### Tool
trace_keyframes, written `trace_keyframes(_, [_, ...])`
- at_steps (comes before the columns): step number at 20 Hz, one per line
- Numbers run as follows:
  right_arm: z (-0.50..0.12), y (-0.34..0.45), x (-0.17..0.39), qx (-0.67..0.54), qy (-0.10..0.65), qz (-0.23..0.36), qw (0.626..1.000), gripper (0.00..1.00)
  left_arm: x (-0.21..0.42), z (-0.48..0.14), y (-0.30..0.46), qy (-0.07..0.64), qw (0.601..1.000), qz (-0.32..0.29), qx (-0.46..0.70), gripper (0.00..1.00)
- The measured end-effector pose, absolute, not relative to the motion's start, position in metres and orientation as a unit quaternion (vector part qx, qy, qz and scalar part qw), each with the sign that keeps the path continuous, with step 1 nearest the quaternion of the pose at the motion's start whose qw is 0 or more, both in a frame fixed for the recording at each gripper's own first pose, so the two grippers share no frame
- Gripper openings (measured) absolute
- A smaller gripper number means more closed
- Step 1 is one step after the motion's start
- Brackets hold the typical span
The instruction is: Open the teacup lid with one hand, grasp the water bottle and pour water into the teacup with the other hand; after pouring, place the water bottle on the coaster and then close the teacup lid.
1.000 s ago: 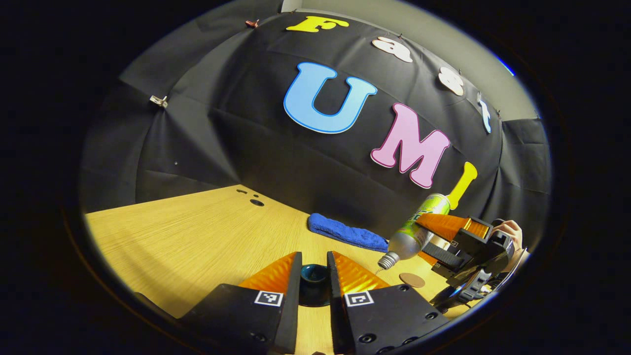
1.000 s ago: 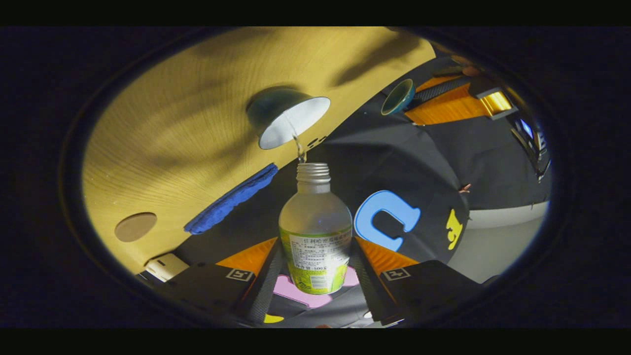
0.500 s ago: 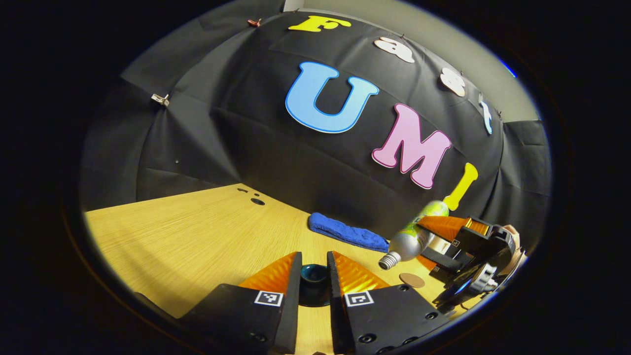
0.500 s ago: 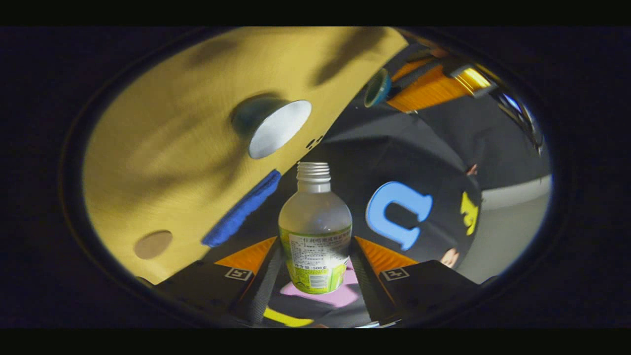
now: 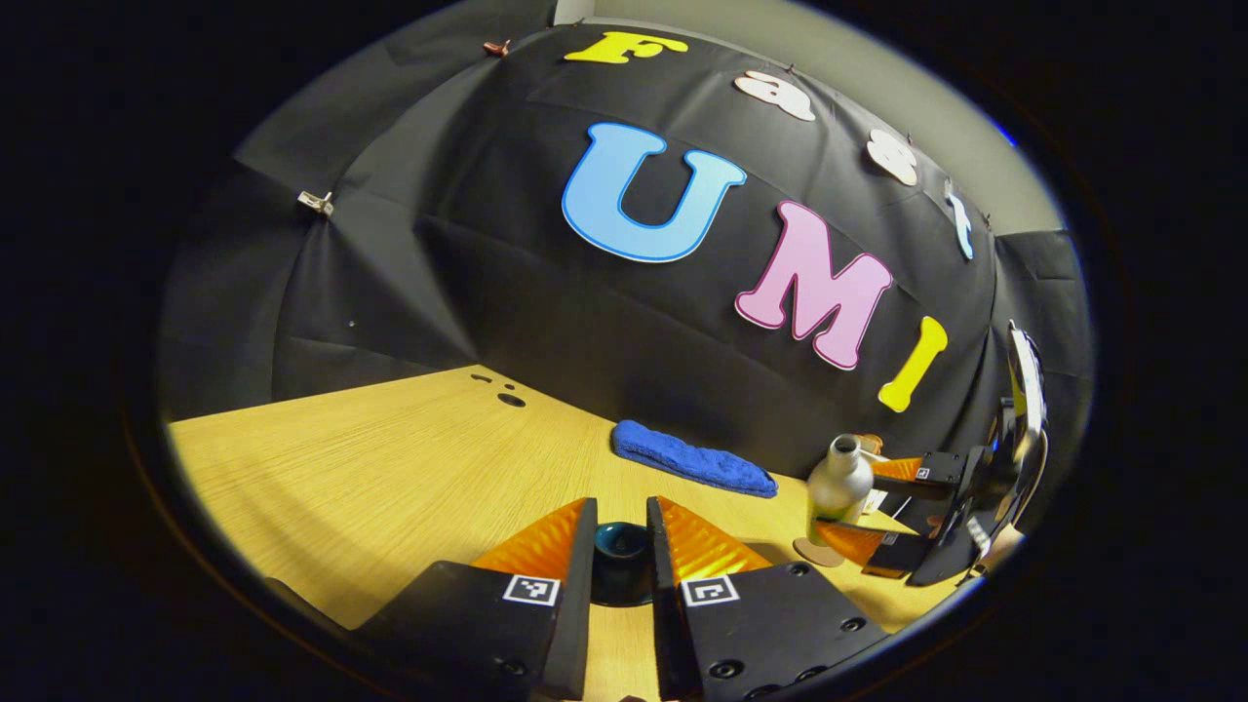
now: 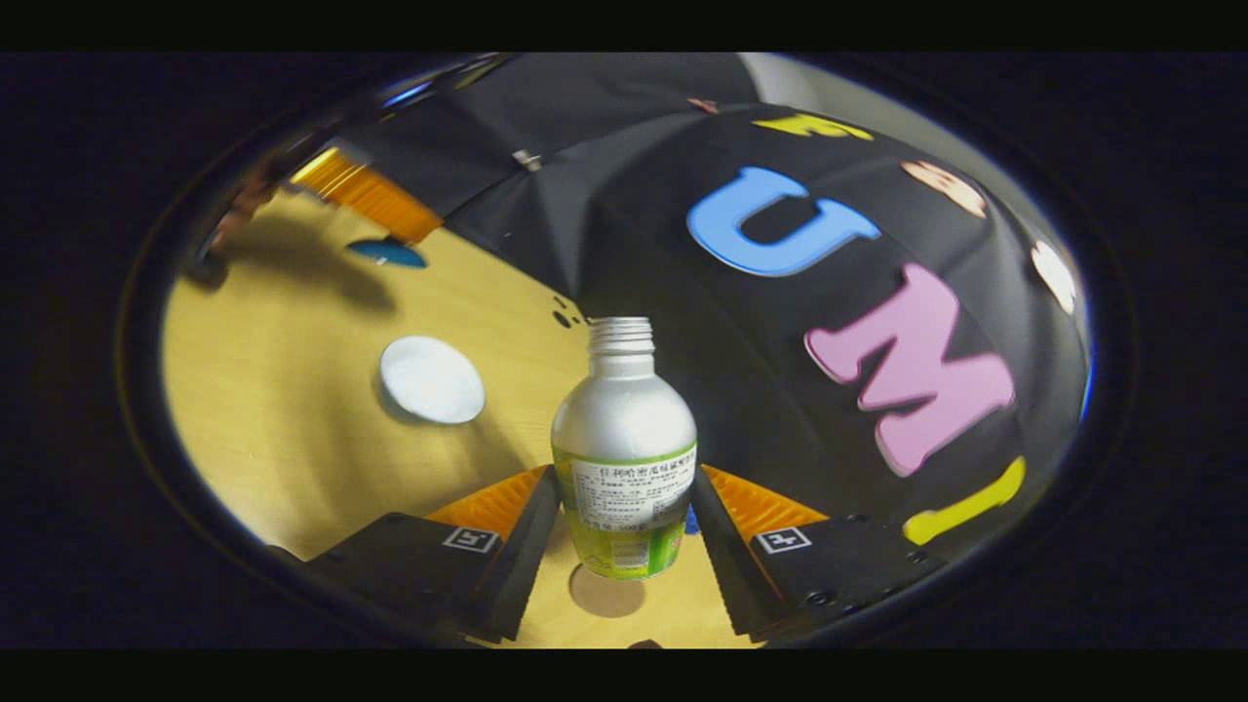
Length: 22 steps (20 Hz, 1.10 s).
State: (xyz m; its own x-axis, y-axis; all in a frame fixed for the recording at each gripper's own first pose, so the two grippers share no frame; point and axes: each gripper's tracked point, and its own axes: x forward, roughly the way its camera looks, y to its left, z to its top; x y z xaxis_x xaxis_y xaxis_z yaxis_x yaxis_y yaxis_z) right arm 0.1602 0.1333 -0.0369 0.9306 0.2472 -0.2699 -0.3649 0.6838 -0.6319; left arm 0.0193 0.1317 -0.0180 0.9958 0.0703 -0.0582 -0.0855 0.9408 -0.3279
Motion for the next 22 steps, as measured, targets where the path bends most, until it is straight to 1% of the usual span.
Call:
trace_keyframes(2, [-0.029,0.109,0.162,-0.281,0.087,0.160,0.942,0.80,0.020,-0.018,0.124,0.025,0.987,0.037,-0.157,0.31])
trace_keyframes(4, [-0.024,0.086,0.166,-0.216,0.085,0.144,0.962,0.80,0.020,-0.017,0.115,0.025,0.988,0.033,-0.146,0.31])
trace_keyframes(7, [-0.029,0.047,0.171,-0.144,0.089,0.120,0.978,0.80,0.023,-0.016,0.097,0.029,0.991,0.024,-0.130,0.31])
trace_keyframes(8, [-0.030,0.041,0.173,-0.119,0.090,0.121,0.981,0.80,0.025,-0.017,0.093,0.031,0.991,0.022,-0.125,0.31])
trace_keyframes(15, [-0.055,0.018,0.186,-0.058,0.102,0.117,0.986,0.80,0.042,-0.022,0.069,0.048,0.993,0.019,-0.109,0.31])
trace_keyframes(20, [-0.070,0.007,0.186,-0.002,0.118,0.118,0.986,0.80,0.059,-0.009,0.058,0.040,0.995,0.015,-0.086,0.31])
trace_keyframes(21, [-0.069,0.007,0.187,0.006,0.115,0.118,0.986,0.80,0.063,-0.004,0.057,0.038,0.996,0.015,-0.083,0.34])
trace_keyframes(22, [-0.069,0.006,0.188,0.012,0.116,0.119,0.986,0.80,0.067,-0.002,0.056,0.035,0.996,0.014,-0.078,0.31])
